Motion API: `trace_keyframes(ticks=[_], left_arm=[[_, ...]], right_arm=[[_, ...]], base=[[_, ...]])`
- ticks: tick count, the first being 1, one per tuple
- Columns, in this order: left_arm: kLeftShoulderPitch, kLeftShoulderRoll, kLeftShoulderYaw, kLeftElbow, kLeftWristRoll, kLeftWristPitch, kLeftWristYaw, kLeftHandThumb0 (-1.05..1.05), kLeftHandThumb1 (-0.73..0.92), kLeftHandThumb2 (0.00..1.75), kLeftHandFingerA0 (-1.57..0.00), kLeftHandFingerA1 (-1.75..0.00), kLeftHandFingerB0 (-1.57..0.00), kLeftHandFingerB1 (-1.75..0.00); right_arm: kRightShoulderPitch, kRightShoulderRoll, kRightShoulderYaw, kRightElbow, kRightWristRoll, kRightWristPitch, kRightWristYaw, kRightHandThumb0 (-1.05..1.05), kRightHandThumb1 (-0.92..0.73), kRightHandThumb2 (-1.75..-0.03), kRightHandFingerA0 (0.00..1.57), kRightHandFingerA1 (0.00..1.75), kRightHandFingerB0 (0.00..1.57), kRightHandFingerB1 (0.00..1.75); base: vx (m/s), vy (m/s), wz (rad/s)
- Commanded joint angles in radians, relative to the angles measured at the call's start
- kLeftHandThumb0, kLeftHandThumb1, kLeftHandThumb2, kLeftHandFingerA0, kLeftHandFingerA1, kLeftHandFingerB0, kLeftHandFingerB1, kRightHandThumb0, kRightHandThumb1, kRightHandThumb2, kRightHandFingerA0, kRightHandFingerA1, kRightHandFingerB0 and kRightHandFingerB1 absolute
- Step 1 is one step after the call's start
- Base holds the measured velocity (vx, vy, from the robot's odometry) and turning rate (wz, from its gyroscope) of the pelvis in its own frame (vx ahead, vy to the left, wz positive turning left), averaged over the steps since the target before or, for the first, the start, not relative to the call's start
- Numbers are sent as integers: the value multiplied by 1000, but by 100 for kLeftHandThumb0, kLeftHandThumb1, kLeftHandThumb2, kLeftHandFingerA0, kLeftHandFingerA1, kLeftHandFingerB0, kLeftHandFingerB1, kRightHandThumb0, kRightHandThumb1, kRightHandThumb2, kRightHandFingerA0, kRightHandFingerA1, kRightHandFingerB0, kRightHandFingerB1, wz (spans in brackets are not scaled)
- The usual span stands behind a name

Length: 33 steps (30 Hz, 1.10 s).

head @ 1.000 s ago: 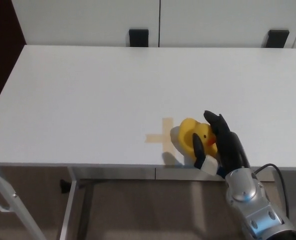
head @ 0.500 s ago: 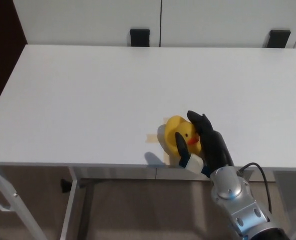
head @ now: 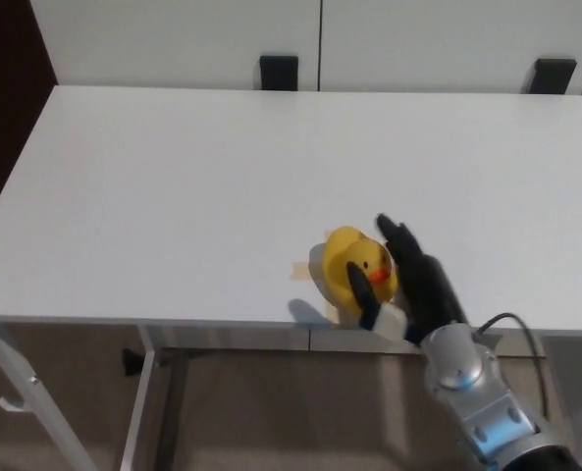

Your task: The robot uses its right hand to push the yellow duck toy to the center of the white desk.

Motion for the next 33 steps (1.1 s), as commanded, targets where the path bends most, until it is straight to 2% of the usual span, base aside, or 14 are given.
trace_keyframes(ticks=[1, 2, 3, 10, 13, 21, 22, 23, 24, 27, 28, 31, 32, 33], left_arm=[[19, 7, 4, -6, 6, -40, 4, -10, 50, 101, -92, -92, -97, -98], [19, 7, 4, -6, 6, -40, 4, -10, 50, 101, -92, -92, -97, -98], [20, 6, 8, -4, 3, -38, 4, -8, 57, 89, -92, -87, -94, -95], [30, 6, 11, -2, 3, -39, 3, -7, 57, 92, -92, -88, -95, -94], [30, 2, 9, 1, 7, -38, 3, -8, 52, 100, -91, -89, -96, -96], [34, -3, 9, 0, 7, -40, 7, -6, 47, 106, -93, -94, -97, -98], [33, -2, 16, 1, 1, -35, 6, -9, 57, 84, -94, -88, -94, -94], [33, -2, 21, 1, -4, -32, 6, -9, 57, 84, -94, -88, -94, -94], [34, -1, 27, 1, -10, -34, 2, -8, 48, 105, -91, -92, -98, -98], [32, 3, 30, -2, -12, -41, -3, -10, 51, 104, -92, -90, -97, -98], [30, 8, 30, -4, -11, -39, -4, -8, 52, 108, -90, -91, -97, -98], [29, 13, 31, -7, -9, -35, -3, -8, 52, 108, -90, -91, -97, -98], [29, 14, 29, -6, -8, -35, -2, -9, 60, 92, -92, -85, -95, -96], [29, 14, 27, -6, -6, -35, -2, -9, 60, 92, -92, -85, -95, -96]], right_arm=[[42, -87, -25, -127, -54, 50, -46, -104, -83, -113, 0, 10, 0, 0], [42, -87, -25, -127, -54, 50, -46, -104, -83, -113, 0, 10, 0, 0], [54, -99, -31, -156, -49, 42, -38, -105, -92, -82, 0, 0, 0, 0], [107, -130, -41, -277, -50, 8, -21, -104, -92, -86, 0, 0, 0, 0], [147, -146, -53, -371, -37, -65, -22, -104, -92, -84, 0, 0, 0, 0], [298, -266, -170, -668, 52, -38, 116, -103, -92, -83, 0, 0, 0, 0], [330, -307, -244, -689, 107, -40, 152, -104, -92, -77, 0, 0, 0, 0], [349, -333, -293, -699, 146, -41, 176, -104, -92, -77, 0, 0, 0, 0], [383, -384, -392, -693, 198, -46, 201, -98, -92, -82, 0, 0, 0, 0], [439, -459, -544, -687, 272, -28, 244, -98, -92, -79, 0, 0, 0, 0], [487, -505, -648, -633, 331, -95, 283, -97, -77, -119, 0, 33, 0, 29], [536, -548, -752, -570, 393, -181, 330, -97, -77, -119, 0, 33, 0, 29], [556, -561, -779, -558, 398, -190, 339, -105, -77, -118, 0, 40, 0, 35], [566, -567, -790, -558, 396, -182, 342, -105, -77, -118, 0, 40, 0, 35]], base=[[0, 0, 0], [0, 0, 0], [0, 0, 0], [0, 0, 0], [0, 0, 0], [0, 0, 0], [0, 0, 0], [0, 0, 0], [0, 0, 0], [0, 0, 0], [0, 0, 0], [0, 0, 0], [0, 0, 0], [0, 0, 0]])
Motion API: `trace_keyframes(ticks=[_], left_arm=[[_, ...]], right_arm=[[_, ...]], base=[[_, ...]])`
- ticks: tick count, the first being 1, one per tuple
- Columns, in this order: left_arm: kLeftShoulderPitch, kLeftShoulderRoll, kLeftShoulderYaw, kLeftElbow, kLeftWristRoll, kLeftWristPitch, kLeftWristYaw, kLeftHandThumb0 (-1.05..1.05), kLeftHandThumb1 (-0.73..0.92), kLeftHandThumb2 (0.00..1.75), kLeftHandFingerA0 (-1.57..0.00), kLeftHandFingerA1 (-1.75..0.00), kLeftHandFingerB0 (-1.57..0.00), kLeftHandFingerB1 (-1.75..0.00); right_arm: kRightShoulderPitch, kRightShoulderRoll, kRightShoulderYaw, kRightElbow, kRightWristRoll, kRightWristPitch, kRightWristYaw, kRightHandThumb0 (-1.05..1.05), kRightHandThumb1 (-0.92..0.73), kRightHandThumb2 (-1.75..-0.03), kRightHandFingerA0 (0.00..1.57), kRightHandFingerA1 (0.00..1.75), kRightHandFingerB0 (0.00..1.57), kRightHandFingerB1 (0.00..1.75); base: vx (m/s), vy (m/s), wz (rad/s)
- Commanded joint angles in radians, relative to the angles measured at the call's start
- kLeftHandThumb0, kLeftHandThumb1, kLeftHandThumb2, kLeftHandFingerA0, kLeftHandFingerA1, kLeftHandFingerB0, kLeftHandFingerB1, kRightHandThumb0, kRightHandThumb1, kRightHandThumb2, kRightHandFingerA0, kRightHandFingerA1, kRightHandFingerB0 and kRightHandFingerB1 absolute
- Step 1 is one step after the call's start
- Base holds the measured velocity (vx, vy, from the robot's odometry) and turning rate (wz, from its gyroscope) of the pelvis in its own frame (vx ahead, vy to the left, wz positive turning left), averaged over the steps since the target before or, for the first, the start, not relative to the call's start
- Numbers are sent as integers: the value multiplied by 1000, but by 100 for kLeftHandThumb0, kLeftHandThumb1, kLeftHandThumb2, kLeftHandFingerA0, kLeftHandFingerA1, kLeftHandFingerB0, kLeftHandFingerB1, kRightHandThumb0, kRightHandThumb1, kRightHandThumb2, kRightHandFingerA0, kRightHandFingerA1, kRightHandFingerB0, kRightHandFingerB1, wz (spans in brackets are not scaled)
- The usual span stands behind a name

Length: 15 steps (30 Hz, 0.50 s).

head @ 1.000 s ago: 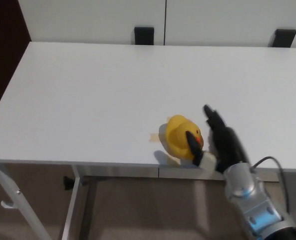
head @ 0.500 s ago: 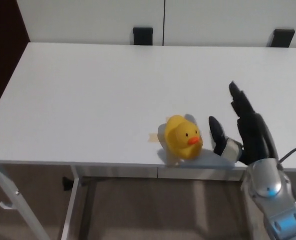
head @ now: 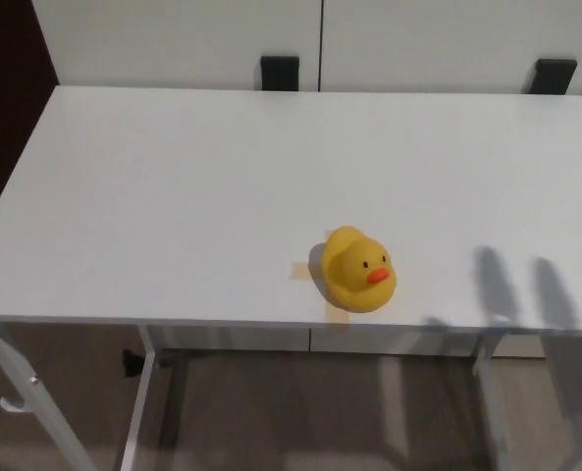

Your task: The robot uses its right hand to push the yellow duck toy to the center of the white desk.

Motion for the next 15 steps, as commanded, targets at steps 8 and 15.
trace_keyframes(ticks=[8, 15], left_arm=[[-8, 18, 9, 1, 3, -35, 9, -9, 50, 103, -90, -91, -98, -99], [-10, 14, 7, 1, 5, -32, 16, -12, 50, 97, -93, -93, -99, -99]], right_arm=[[328, -142, -528, 366, 347, -367, 242, -71, -49, -93, 25, 70, 2, 57], [361, -107, -556, 695, 290, -519, 128, -43, -67, -70, 37, 79, 13, 66]], base=[[0, 0, 0], [0, 0, 0]])
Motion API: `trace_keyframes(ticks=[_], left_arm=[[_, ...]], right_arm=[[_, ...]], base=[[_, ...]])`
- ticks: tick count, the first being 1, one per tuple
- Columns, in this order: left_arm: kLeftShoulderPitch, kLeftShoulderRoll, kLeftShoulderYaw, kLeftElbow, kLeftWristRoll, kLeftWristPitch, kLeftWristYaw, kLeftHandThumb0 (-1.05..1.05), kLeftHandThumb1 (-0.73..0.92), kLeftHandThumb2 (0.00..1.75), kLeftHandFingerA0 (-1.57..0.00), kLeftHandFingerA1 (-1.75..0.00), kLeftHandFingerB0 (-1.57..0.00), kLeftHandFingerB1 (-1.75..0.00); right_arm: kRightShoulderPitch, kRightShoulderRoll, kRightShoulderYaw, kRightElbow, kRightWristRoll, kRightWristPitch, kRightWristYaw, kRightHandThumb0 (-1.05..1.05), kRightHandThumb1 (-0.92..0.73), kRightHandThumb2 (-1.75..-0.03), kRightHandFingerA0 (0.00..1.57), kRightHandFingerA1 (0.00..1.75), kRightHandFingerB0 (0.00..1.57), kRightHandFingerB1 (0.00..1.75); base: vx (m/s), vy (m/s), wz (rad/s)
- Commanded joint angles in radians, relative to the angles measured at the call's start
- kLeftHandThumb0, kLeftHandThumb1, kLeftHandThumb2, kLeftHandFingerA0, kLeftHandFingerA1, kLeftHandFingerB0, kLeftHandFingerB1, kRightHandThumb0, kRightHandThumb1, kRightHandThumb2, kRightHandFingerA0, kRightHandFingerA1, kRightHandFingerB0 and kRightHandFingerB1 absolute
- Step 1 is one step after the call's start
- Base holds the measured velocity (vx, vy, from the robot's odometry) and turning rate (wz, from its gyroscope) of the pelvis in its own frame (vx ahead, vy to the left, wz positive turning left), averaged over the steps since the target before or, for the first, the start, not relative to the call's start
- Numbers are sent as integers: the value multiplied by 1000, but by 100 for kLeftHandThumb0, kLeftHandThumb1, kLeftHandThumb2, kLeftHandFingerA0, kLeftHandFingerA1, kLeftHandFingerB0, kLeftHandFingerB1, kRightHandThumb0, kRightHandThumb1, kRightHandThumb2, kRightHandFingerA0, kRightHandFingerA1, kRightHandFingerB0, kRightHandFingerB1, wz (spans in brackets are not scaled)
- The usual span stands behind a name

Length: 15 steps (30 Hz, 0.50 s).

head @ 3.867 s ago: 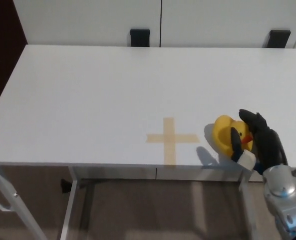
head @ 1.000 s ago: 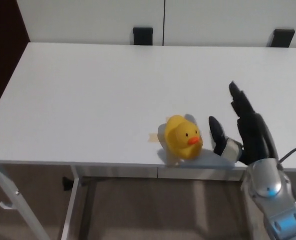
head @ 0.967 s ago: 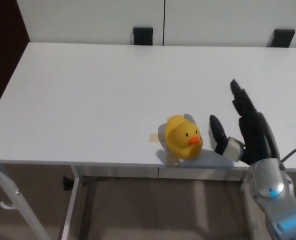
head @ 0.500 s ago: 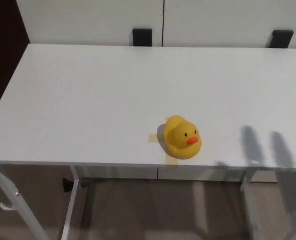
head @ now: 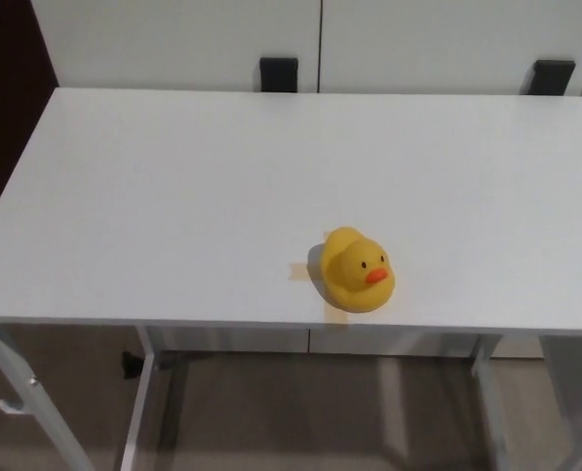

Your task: The robot uses its right hand to push the yellow duck toy to the center of the white desk.

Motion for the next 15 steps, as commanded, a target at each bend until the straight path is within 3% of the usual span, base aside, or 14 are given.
trace_keyframes(ticks=[1, 2, 6, 7, 9, 10, 11, 12, 15], left_arm=[[-3, 14, 7, 2, 5, -33, 15, -12, 50, 97, -93, -93, -99, -99], [-7, 12, 7, 3, 6, -31, 16, -11, 50, 99, -93, -91, -102, -101], [-15, 9, 1, 5, 11, -28, 17, -10, 55, 91, -92, -85, -95, -96], [-16, 8, -3, 5, 15, -30, 16, -8, 55, 94, -92, -83, -96, -95], [-16, 8, -5, 5, 17, -31, 16, -8, 55, 94, -92, -83, -96, -95], [-15, 8, -3, 5, 15, -33, 15, -10, 51, 104, -90, -88, -99, -98], [-15, 8, -1, 5, 12, -35, 15, -10, 51, 104, -90, -88, -99, -98], [-15, 10, 1, 6, 10, -32, 14, -13, 50, 102, -92, -92, -97, -98], [-15, 12, 4, 5, 7, -30, 14, -11, 52, 103, -92, -91, -96, -97]], right_arm=[[87, 5, -134, 400, 107, -371, -5, -43, -67, -70, 37, 79, 13, 66], [100, 21, -131, 457, 97, -390, -29, -13, -39, -105, 56, 77, 25, 63], [110, 31, -117, 561, 77, -415, -75, -7, -37, -106, 61, 78, 30, 64], [111, 32, -111, 594, 79, -401, -65, -2, -27, -102, 78, 81, 36, 67], [111, 32, -107, 619, 82, -393, -56, -2, -27, -102, 78, 81, 36, 67], [118, 29, -92, 642, 80, -371, -29, -14, -28, -104, 87, 72, 42, 67], [122, 26, -81, 661, 78, -359, -11, -14, -28, -104, 87, 72, 42, 67], [128, 16, -64, 678, 75, -342, 29, -9, -26, -109, 102, 59, 58, 61], [121, -4, -36, 726, 73, -327, 96, -3, -17, -114, 109, 54, 67, 52]], base=[[0, 0, 0], [0, 0, 0], [0, 0, 0], [0, 0, 0], [0, 0, 0], [0, 0, 0], [0, 0, 0], [0, 0, 0], [0, 0, 0]])
